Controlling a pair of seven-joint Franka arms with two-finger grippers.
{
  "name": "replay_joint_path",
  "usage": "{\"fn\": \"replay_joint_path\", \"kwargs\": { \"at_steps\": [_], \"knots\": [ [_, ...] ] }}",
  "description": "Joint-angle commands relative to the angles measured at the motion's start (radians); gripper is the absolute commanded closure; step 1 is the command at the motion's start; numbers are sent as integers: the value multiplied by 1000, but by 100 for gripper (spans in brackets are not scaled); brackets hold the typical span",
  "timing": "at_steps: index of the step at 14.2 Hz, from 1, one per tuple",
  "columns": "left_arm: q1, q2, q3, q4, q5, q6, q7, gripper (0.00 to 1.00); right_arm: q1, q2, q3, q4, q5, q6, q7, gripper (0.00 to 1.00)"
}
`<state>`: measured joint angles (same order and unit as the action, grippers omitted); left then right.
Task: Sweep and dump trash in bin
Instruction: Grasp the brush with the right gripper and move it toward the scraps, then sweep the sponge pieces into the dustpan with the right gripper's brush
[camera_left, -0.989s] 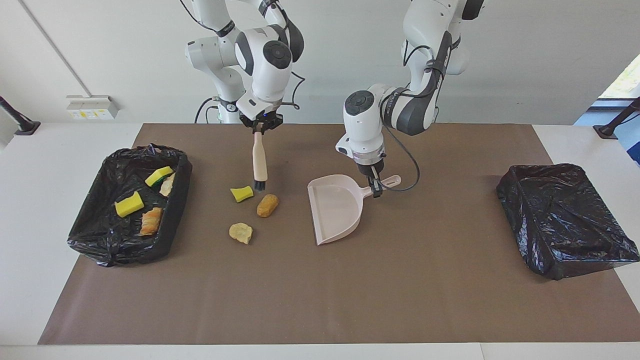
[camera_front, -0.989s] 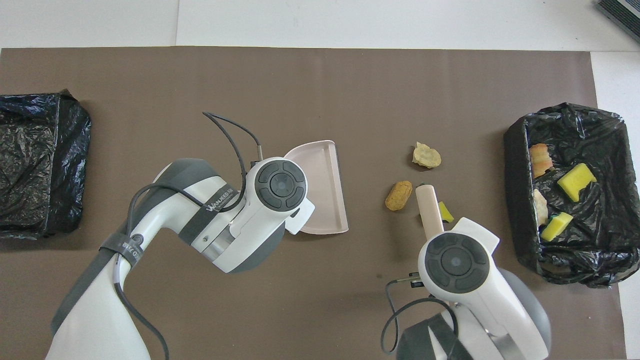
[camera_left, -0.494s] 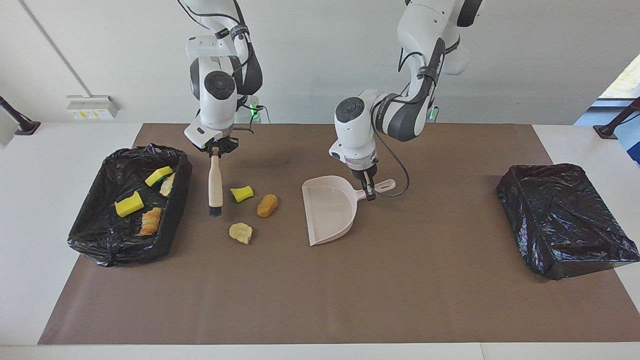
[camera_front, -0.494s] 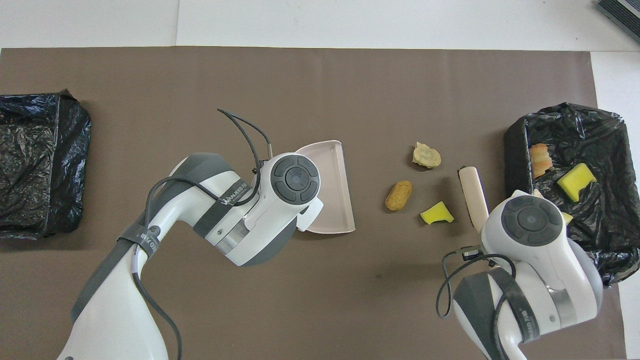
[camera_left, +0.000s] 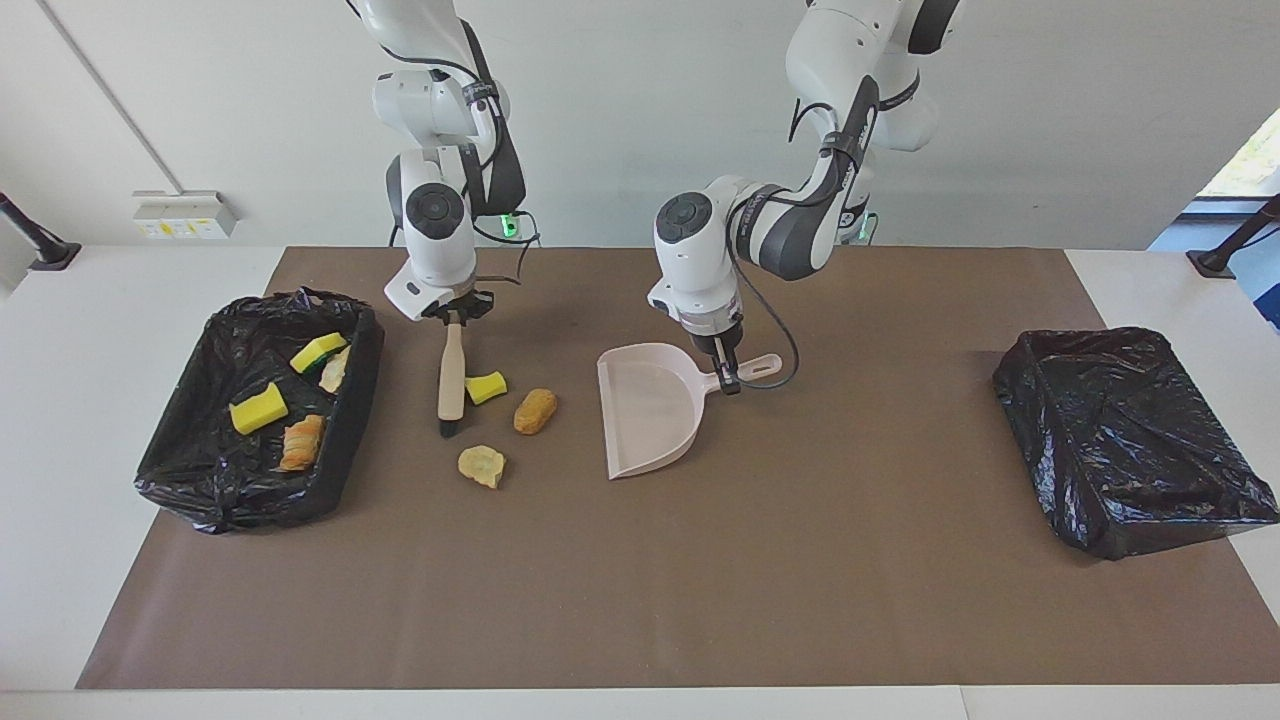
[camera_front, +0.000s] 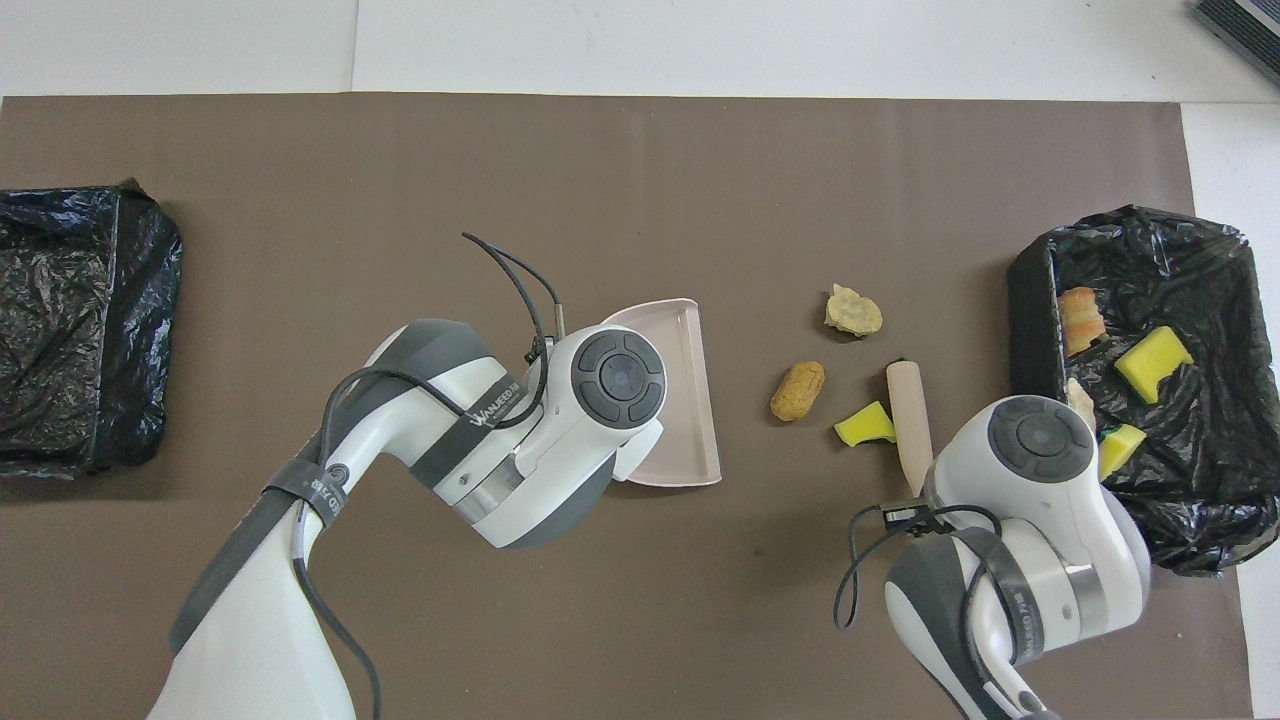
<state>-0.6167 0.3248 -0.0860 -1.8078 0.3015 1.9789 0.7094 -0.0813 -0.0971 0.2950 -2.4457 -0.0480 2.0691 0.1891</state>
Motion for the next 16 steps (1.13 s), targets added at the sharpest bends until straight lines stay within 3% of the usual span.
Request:
{"fn": "replay_joint_path", "kwargs": {
  "at_steps": [1, 7, 10, 12, 16],
  "knots": [
    [-32, -27, 15, -38, 8, -37, -8, 100, 69, 34, 9, 10, 129, 31, 27, 100],
    [-38, -32, 17, -47, 21, -34, -11, 100, 218, 125, 10, 97, 362, 62, 59, 100],
    [-38, -48, 17, -79, 22, -31, -11, 100, 283, 131, 10, 129, 496, 63, 55, 100],
    [-44, -85, 15, -142, 80, 1, -17, 100, 307, 132, 10, 151, 528, 49, 64, 100],
    [-28, -81, 14, -139, 76, 38, -89, 100, 292, 71, -4, 175, 508, -33, 70, 100]
  ]
}}
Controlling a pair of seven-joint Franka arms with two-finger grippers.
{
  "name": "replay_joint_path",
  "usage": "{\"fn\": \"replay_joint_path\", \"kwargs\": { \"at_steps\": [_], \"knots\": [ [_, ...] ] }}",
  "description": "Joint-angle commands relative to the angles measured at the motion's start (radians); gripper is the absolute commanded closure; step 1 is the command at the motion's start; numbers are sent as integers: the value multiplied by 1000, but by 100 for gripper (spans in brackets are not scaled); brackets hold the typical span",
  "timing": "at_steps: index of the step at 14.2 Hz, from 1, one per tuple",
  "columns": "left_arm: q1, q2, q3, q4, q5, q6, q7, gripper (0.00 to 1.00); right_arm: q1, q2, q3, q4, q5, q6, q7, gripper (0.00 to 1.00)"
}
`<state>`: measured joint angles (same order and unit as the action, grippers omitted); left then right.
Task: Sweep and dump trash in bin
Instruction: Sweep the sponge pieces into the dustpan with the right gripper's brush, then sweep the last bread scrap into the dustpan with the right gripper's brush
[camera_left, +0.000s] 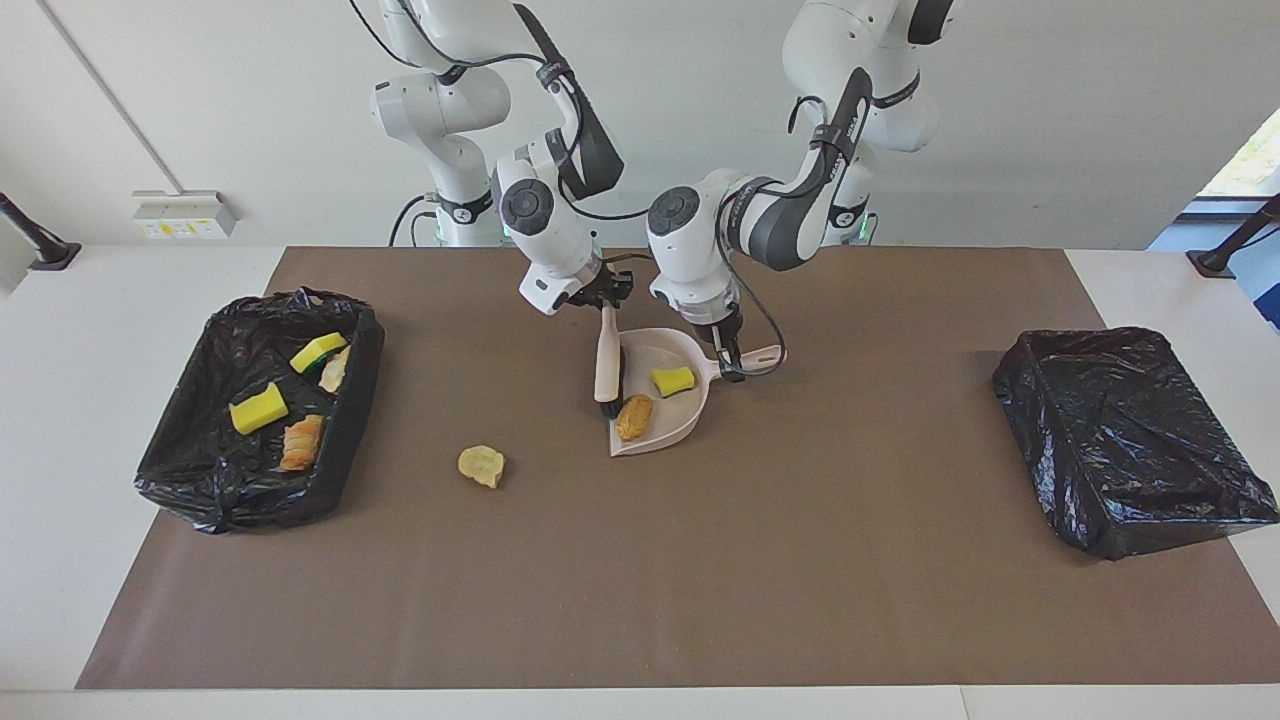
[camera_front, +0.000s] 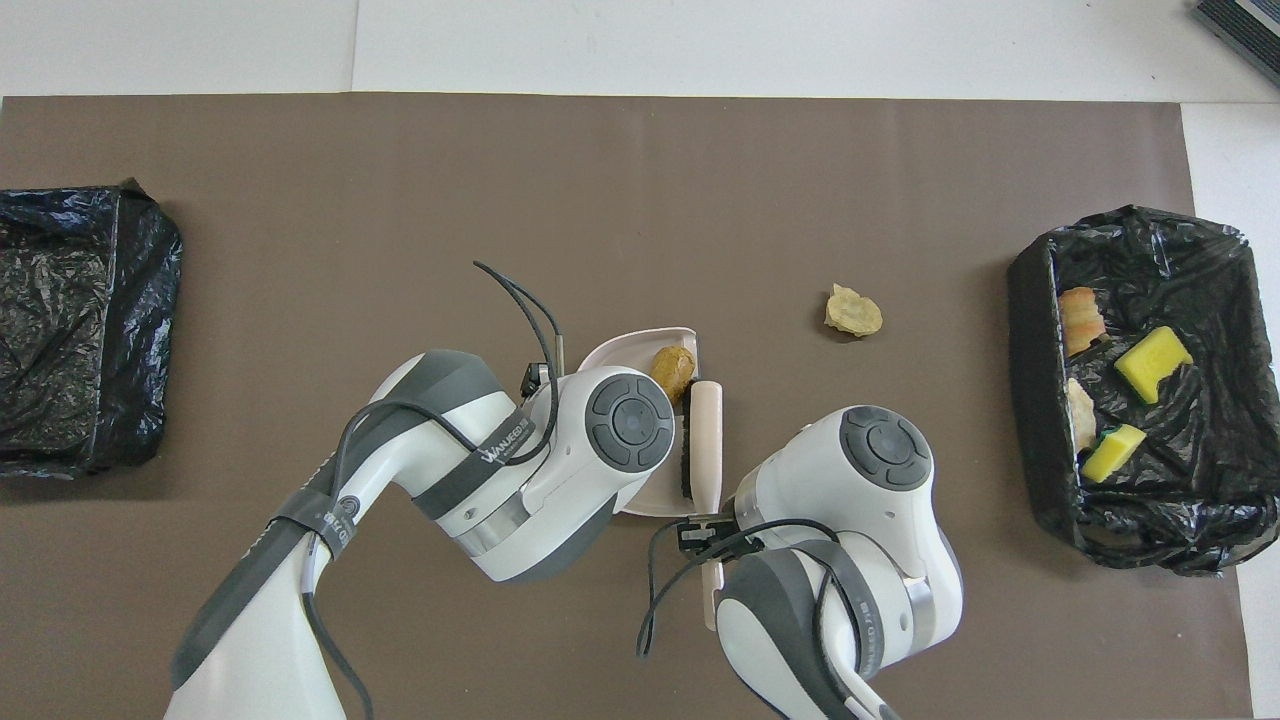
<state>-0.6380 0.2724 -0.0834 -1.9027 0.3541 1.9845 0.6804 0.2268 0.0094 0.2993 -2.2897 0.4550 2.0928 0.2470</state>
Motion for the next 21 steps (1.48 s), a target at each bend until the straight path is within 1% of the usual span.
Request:
{"fn": "replay_joint_path", "kwargs": {
  "at_steps": [1, 3, 4, 5, 6, 8, 9, 10, 11, 13, 14, 16, 18, 19, 21],
  "knots": [
    [-5, -27, 11, -42, 11, 31, -91, 100, -26, -66, -15, 22, -15, -92, 9, 100],
    [-5, -24, 17, -36, -27, 20, -143, 100, -75, -112, -19, 58, -115, -173, 2, 100],
    [-5, -19, 21, -29, -44, 19, -186, 100, -98, -114, -19, 90, -178, -219, -5, 100],
    [0, -16, 24, -16, -70, 14, -223, 100, -119, -105, -17, 117, -271, -252, -30, 100],
    [14, -13, 24, 9, -98, -15, -229, 100, -136, -98, -17, 122, -364, -240, -76, 100],
    [17, 53, 24, 113, -147, -114, -231, 100, -208, -68, -17, 130, -484, -191, -217, 100],
    [17, 92, 24, 170, -162, -160, -234, 100, -251, -40, -17, 145, -562, -154, -291, 100],
    [17, 129, 24, 221, -164, -189, -243, 100, -277, 7, -17, 174, -644, -123, -329, 100],
    [17, 146, 24, 252, -164, -200, -245, 100, -296, 59, -16, 217, -724, -94, -345, 100],
    [17, 159, 24, 278, -164, -219, -243, 100, -307, 171, -16, 333, -864, -88, -348, 100],
    [17, 160, 24, 284, -164, -220, -243, 100, -314, 205, -16, 352, -904, -82, -348, 100],
    [8, 165, 24, 287, -120, -220, -245, 100, -340, 228, -12, 329, -929, -45, -348, 100],
    [-2, 162, 22, 278, -72, -217, -245, 100, -337, 224, -8, 290, -905, -63, -339, 100],
    [-5, 159, 22, 266, -69, -222, -245, 100, -328, 218, -6, 262, -850, -69, -342, 100],
    [-18, 145, 22, 232, -63, -222, -245, 100, -293, 216, -2, 251, -674, -111, -345, 100]
  ]
}}
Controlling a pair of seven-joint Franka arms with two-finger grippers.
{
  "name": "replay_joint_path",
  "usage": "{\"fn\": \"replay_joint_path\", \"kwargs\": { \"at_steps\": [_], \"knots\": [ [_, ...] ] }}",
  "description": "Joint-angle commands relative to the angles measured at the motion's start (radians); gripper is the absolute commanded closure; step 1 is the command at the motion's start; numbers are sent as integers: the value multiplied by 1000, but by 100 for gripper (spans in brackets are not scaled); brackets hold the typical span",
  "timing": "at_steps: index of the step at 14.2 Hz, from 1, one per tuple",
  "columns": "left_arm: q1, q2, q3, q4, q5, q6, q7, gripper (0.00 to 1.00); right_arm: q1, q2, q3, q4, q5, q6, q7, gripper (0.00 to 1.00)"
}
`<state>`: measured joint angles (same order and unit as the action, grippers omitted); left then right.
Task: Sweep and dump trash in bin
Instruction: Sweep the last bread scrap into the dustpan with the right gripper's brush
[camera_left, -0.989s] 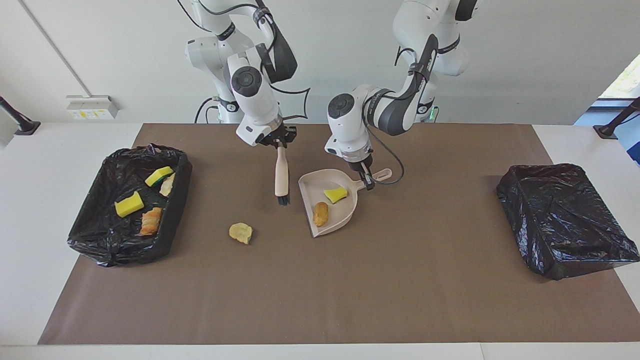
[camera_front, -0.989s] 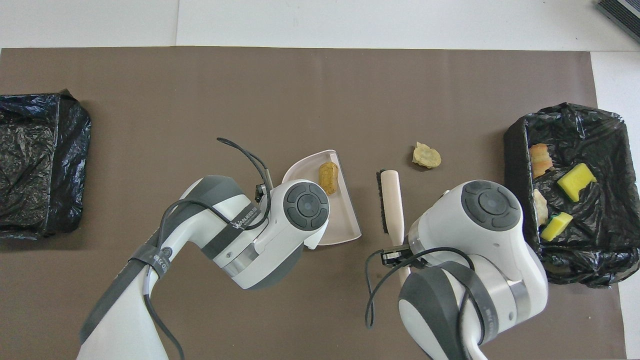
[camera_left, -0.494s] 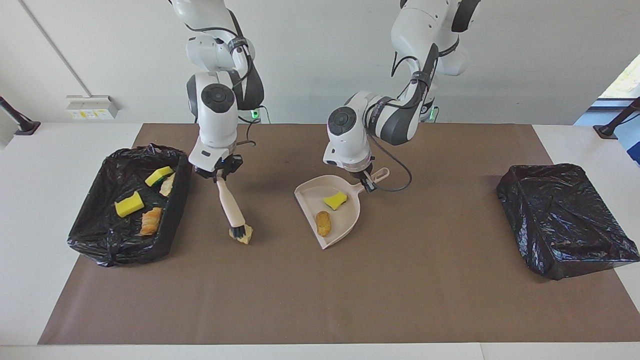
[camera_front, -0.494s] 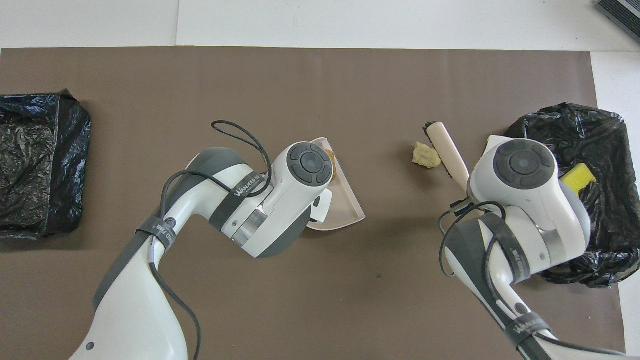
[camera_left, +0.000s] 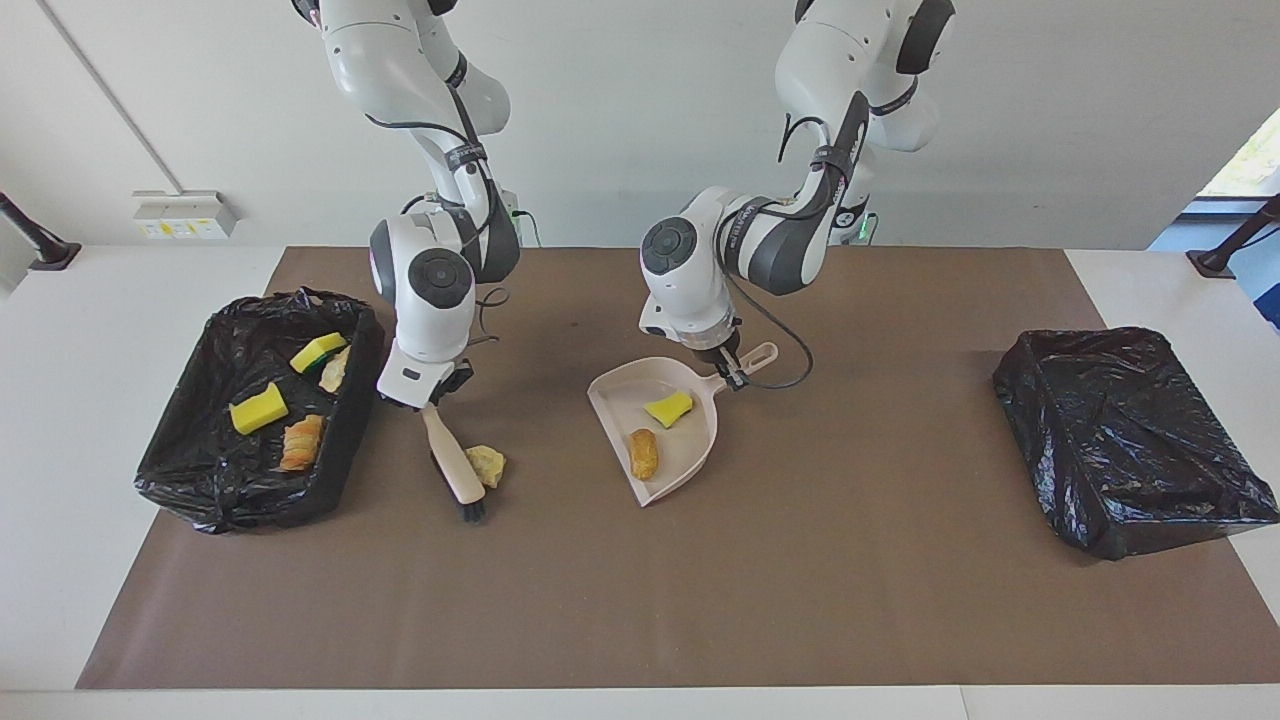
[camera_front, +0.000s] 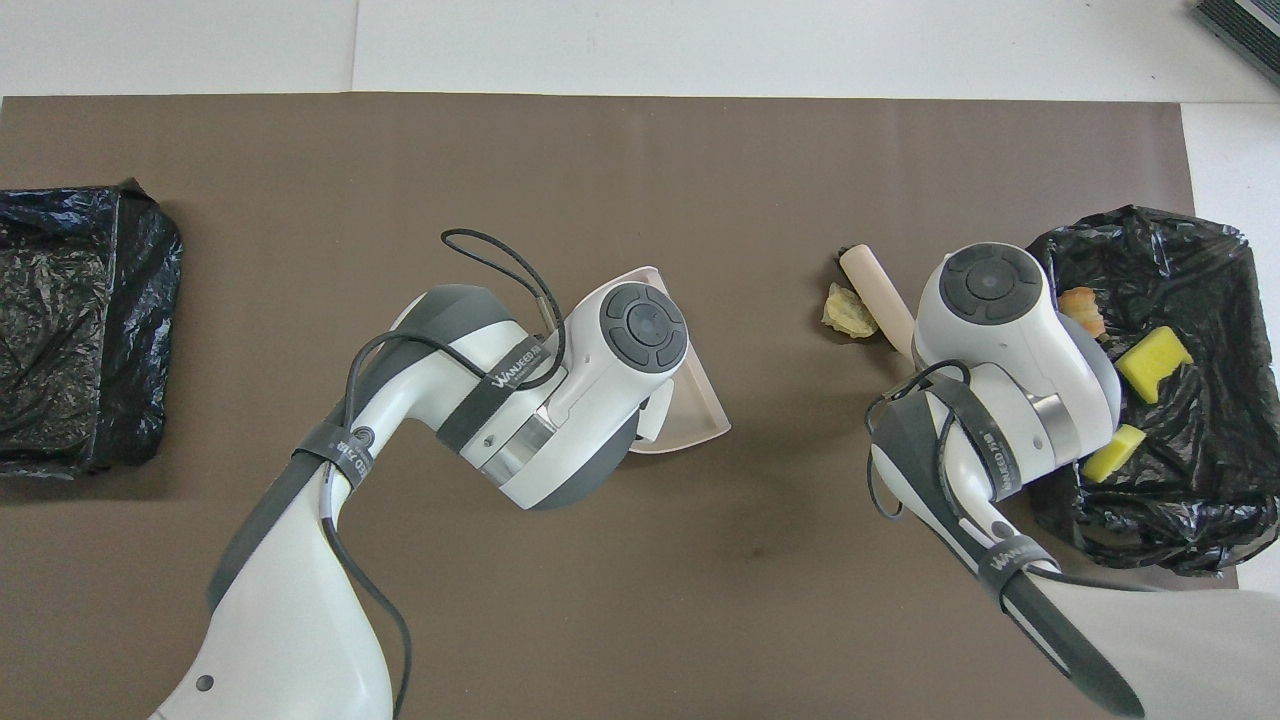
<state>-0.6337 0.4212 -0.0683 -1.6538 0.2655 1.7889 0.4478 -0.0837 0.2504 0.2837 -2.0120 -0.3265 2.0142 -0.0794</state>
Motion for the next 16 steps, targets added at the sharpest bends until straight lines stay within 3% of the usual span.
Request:
{"fn": "replay_joint_path", "kwargs": {
  "at_steps": [1, 4, 8, 13, 16],
  "knots": [
    [-23, -7, 7, -26, 26, -25, -12, 100, 44, -29, 14, -33, 189, -48, -17, 100],
    [-38, -33, 7, -70, 32, -25, -11, 100, 73, -54, 17, -57, 485, -71, -19, 100],
    [-37, -41, 5, -90, 41, -7, -1, 100, 156, -77, 18, -60, 748, -129, -13, 100],
    [-14, -48, 5, -95, 35, 50, 105, 100, 156, -124, 12, -56, 774, -181, 0, 100],
    [32, -110, 5, -173, 34, 147, 231, 100, 139, -199, 5, -53, 733, -213, 81, 100]
  ]
}}
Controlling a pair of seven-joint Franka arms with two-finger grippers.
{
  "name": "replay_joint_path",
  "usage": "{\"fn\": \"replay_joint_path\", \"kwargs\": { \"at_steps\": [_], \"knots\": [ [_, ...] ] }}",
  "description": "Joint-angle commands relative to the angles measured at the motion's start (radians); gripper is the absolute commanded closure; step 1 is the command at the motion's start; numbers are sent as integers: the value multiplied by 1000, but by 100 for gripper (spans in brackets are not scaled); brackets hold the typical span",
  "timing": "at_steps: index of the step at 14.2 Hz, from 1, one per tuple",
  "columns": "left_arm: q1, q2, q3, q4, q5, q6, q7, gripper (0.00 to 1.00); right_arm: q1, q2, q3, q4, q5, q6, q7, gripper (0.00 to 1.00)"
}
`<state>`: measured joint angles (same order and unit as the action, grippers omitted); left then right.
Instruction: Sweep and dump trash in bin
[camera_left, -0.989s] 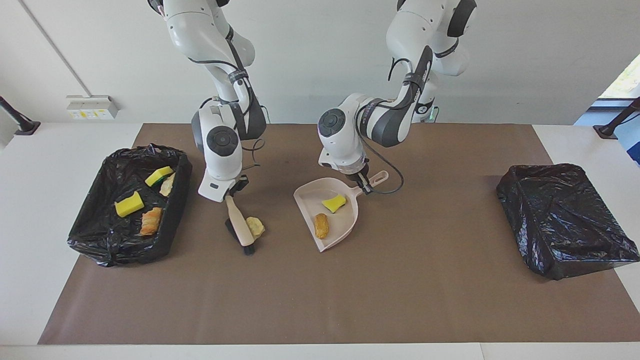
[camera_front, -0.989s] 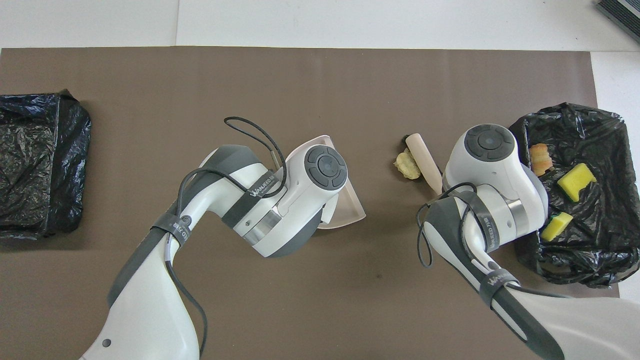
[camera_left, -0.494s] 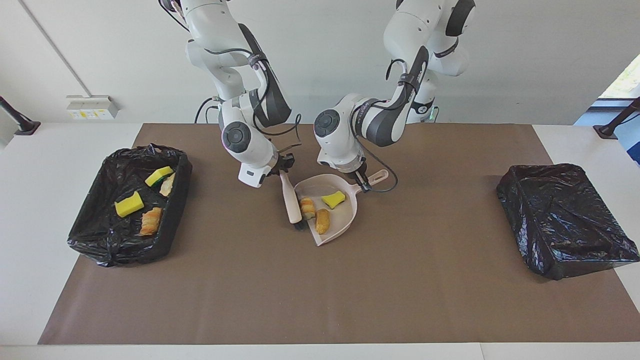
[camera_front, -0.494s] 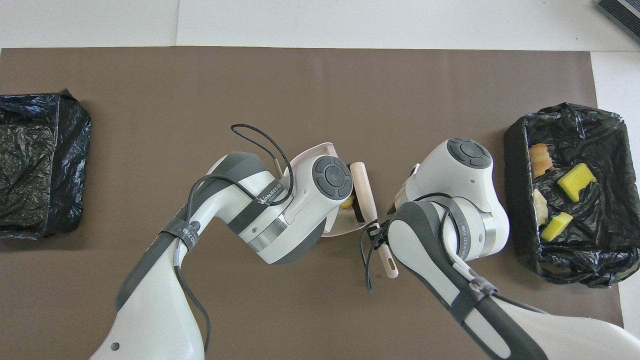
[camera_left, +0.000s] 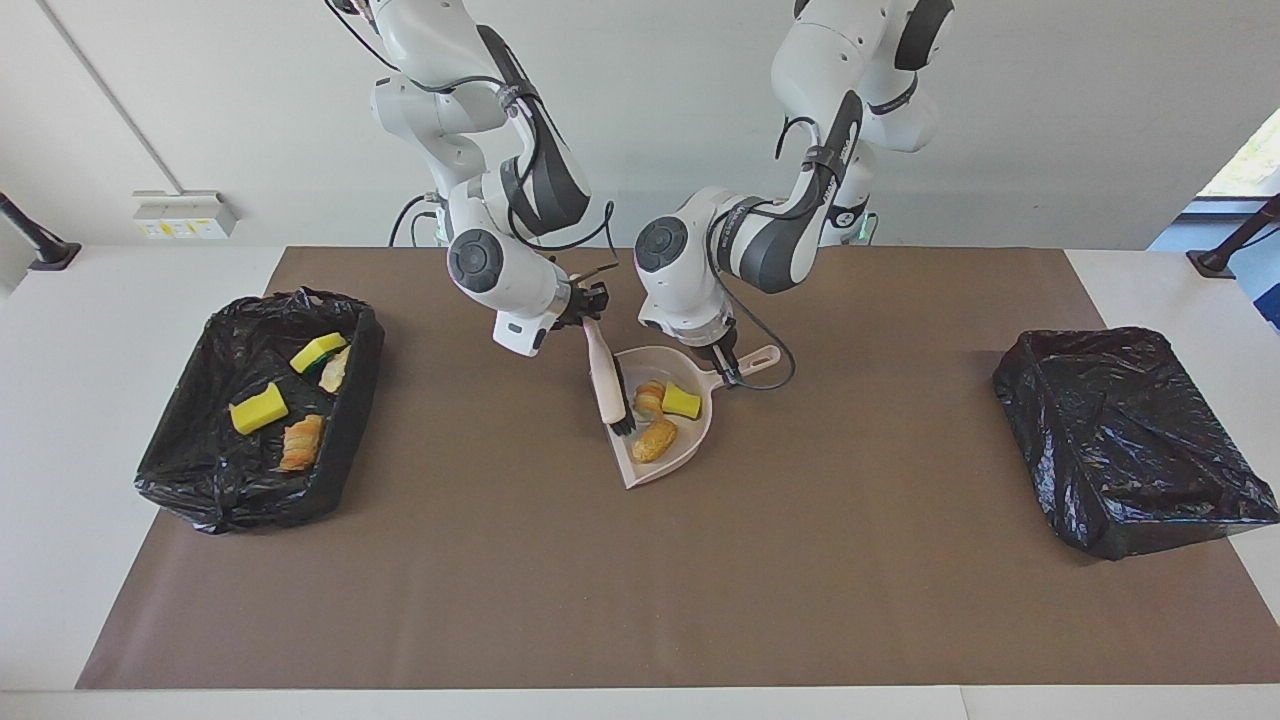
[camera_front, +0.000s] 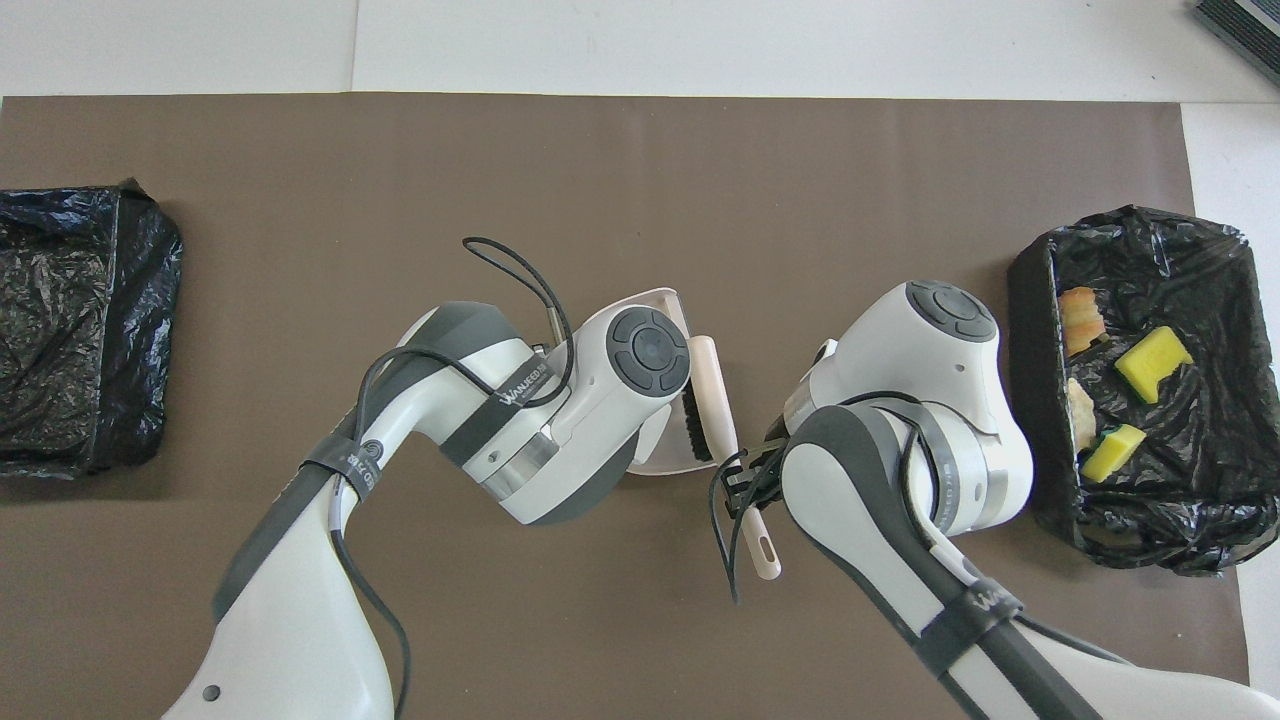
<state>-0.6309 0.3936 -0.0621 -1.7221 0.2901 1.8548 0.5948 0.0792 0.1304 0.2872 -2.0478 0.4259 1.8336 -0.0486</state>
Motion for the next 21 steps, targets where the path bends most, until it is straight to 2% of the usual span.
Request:
{"fn": "replay_joint_path", "kwargs": {
  "at_steps": [1, 3, 6, 8, 10, 13, 15, 19, 21],
  "knots": [
    [37, -120, -1, -155, 9, 125, 127, 100, -30, -109, -2, -12, -44, -48, 94, 100],
    [84, -218, 1, -255, 11, 178, 164, 100, -51, -143, -3, 6, -94, -95, 191, 100],
    [186, -307, 1, -277, 9, 159, 287, 100, -35, -173, 12, 24, -148, -198, 365, 100],
    [262, -353, 2, -275, 9, 121, 307, 100, 66, -210, 15, -5, -161, -203, 444, 100],
    [366, -387, 2, -271, 11, 116, 325, 100, 122, -241, 15, -32, -159, -233, 472, 100],
    [529, -400, 2, -225, 11, 135, 427, 100, 152, -255, 16, -60, -145, -225, 502, 100],
    [633, -391, 4, -174, 1, 144, 630, 100, 209, -215, 17, -61, -145, -168, 577, 100],
    [863, -343, 4, -73, -97, 152, 900, 100, 283, -201, 18, -97, -107, -58, 625, 100],
    [943, -286, 4, 22, -112, 147, 1028, 100, 292, -172, 18, -124, -84, 37, 624, 100]
  ]
}}
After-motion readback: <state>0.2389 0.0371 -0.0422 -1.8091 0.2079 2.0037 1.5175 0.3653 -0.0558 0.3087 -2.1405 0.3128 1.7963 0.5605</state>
